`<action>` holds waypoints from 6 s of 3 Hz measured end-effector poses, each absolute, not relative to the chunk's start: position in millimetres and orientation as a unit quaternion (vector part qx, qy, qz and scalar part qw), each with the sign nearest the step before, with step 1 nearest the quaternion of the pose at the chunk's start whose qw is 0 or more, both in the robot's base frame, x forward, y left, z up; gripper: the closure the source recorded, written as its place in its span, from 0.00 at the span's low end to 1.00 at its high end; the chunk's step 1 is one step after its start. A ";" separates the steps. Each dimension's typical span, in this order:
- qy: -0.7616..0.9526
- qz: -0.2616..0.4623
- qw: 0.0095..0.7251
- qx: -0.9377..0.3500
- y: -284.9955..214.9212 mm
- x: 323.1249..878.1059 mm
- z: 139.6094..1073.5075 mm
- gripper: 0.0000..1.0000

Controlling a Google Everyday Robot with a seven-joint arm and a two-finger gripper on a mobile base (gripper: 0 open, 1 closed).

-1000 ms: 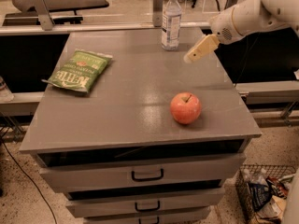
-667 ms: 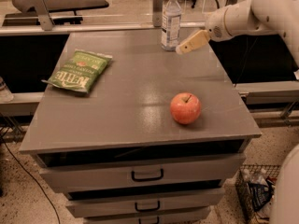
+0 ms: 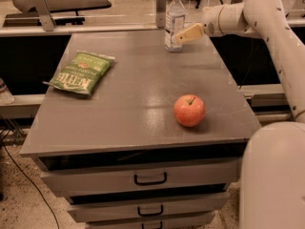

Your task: Knock blue plastic bottle over

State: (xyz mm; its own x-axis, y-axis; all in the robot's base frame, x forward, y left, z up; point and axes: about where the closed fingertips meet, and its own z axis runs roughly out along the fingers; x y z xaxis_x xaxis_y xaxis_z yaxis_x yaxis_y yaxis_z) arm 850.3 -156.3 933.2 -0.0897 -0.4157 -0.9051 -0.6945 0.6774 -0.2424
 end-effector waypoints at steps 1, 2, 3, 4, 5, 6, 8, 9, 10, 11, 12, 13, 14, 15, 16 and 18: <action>0.719 0.152 0.570 -0.367 -146.8 872.2 928.7 0.00; 0.716 0.174 0.571 -0.362 -132.7 879.9 931.4 0.00; 0.720 0.181 0.568 -0.355 -119.6 883.4 938.7 0.00; 0.725 0.199 0.563 -0.344 -101.3 885.4 937.4 0.00; 0.723 0.204 0.564 -0.343 -87.2 887.3 937.8 0.19; 0.725 0.180 0.570 -0.342 -93.2 887.0 945.0 0.42; 0.717 0.139 0.577 -0.365 -104.1 867.0 976.5 0.87; 0.711 0.134 0.555 -0.410 -101.3 847.0 991.2 1.00; 0.719 0.148 0.507 -0.452 -107.9 818.9 985.9 1.00; 0.724 0.169 0.454 -0.491 -108.2 790.6 971.6 1.00; 0.719 0.193 0.385 -0.545 -90.6 761.3 946.7 1.00; 0.712 0.197 0.306 -0.600 -75.5 735.5 920.6 1.00; 0.700 0.199 0.267 -0.632 -62.6 725.9 905.9 0.82; 0.679 0.210 0.265 -0.652 -44.8 724.7 901.9 0.51; 0.669 0.213 0.276 -0.657 -38.8 725.6 906.9 0.28; 0.661 0.220 0.286 -0.658 -36.3 724.5 911.9 0.00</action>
Offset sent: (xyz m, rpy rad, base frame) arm 0.0564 0.0266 0.0176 0.1595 0.0223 0.0519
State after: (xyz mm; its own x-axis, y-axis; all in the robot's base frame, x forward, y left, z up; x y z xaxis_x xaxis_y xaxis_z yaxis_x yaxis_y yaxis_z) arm 724.5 -36.3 911.9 0.0292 -0.7442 -0.6673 -0.9956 0.0377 -0.0857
